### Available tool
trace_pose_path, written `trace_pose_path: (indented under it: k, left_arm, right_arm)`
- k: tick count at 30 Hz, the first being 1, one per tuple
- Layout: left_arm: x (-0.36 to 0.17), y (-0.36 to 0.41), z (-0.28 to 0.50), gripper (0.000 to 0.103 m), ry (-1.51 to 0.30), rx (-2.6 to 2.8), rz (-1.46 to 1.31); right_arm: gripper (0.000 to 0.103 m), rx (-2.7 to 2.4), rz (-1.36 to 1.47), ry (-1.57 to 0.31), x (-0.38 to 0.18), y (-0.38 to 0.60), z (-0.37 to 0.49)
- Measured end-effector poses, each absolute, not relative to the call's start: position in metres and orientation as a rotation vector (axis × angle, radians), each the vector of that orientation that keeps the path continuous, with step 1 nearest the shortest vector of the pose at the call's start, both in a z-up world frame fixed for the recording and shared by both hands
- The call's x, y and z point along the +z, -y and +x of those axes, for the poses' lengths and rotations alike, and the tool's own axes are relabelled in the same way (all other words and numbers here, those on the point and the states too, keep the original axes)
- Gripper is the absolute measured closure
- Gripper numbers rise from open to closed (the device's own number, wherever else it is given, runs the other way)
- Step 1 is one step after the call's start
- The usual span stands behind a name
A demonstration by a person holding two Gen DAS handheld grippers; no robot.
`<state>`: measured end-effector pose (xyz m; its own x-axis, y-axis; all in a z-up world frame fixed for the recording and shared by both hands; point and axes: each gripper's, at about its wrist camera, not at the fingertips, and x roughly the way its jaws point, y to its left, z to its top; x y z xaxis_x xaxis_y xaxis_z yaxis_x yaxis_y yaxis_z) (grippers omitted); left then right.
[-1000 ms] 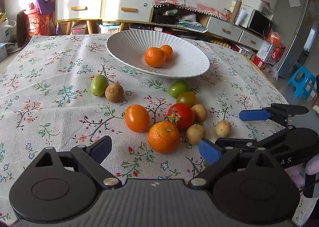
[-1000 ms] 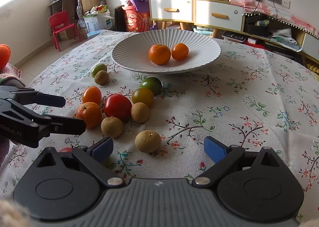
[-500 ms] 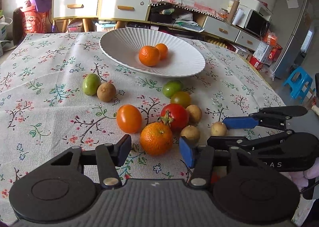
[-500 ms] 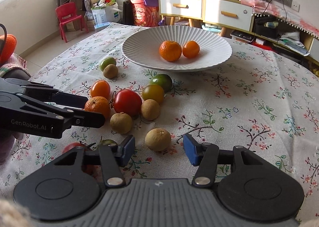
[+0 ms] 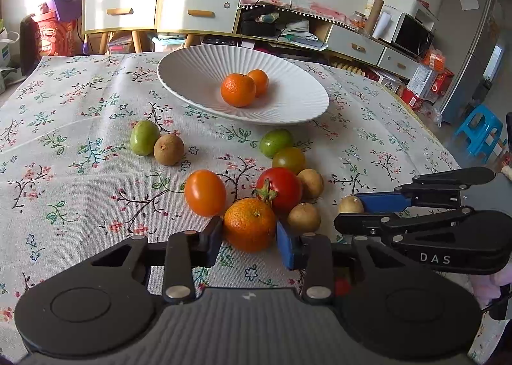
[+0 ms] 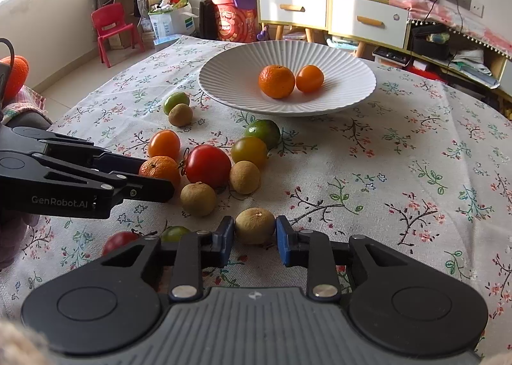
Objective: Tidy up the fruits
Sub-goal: 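Grasp the orange with the left gripper while the right gripper grasps a yellow fruit, then lower both held fruits into the white bowl and open both grippers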
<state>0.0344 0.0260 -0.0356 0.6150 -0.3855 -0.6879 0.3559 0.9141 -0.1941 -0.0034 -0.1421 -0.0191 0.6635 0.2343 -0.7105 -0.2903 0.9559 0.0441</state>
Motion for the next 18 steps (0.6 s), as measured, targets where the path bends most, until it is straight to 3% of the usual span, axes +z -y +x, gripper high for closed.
trace_pose_path:
  k: [18]
  left_arm:
    - [-0.014,-0.026,0.035,0.075,-0.737,-0.441,-0.050]
  right_arm:
    - [0.078,0.286,-0.061,-0.749,-0.006,0.146,0.000]
